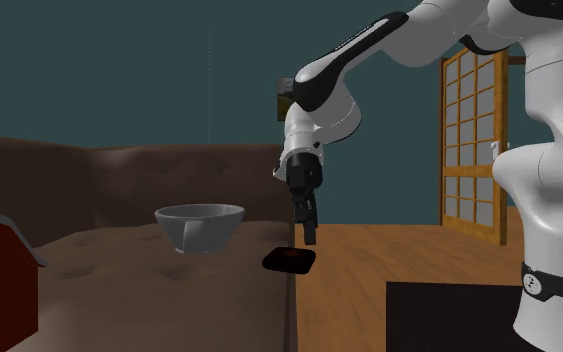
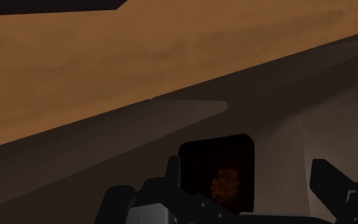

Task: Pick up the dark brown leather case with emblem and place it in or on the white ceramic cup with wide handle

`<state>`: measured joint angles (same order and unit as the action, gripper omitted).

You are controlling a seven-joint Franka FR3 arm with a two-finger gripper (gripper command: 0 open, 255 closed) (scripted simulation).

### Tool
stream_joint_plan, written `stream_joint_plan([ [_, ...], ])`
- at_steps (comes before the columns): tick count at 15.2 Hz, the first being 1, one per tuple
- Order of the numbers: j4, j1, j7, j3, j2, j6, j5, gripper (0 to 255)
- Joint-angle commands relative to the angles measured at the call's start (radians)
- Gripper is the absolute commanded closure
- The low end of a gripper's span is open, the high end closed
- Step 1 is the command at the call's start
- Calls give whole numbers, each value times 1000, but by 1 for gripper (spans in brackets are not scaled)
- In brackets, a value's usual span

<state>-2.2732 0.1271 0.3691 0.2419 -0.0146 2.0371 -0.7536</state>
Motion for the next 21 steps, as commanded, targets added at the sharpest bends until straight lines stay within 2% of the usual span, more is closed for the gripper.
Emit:
stream_joint_plan([
  [1, 0, 0, 0, 0, 0, 1, 0, 0],
  [3, 0, 0, 0, 0, 0, 0, 0, 0],
  [4, 0, 0, 0, 0, 0, 0, 0, 255],
  [13, 0, 0, 0, 0, 0, 0, 0, 255],
  [14, 0, 0, 0, 0, 0, 0, 0, 0],
  [15, -84, -44, 265, 40, 4, -19, -216, 0],
  [16, -138, -92, 526, 83, -40, -111, -414, 0],
  [17, -162, -152, 766, 111, -136, -269, -573, 0],
  [18, -155, -222, 976, 111, -280, -469, -690, 0],
  [19, -130, -283, 1108, 84, -403, -620, -749, 0],
  [21, -135, -284, 1107, 57, -397, -601, -767, 0],
])
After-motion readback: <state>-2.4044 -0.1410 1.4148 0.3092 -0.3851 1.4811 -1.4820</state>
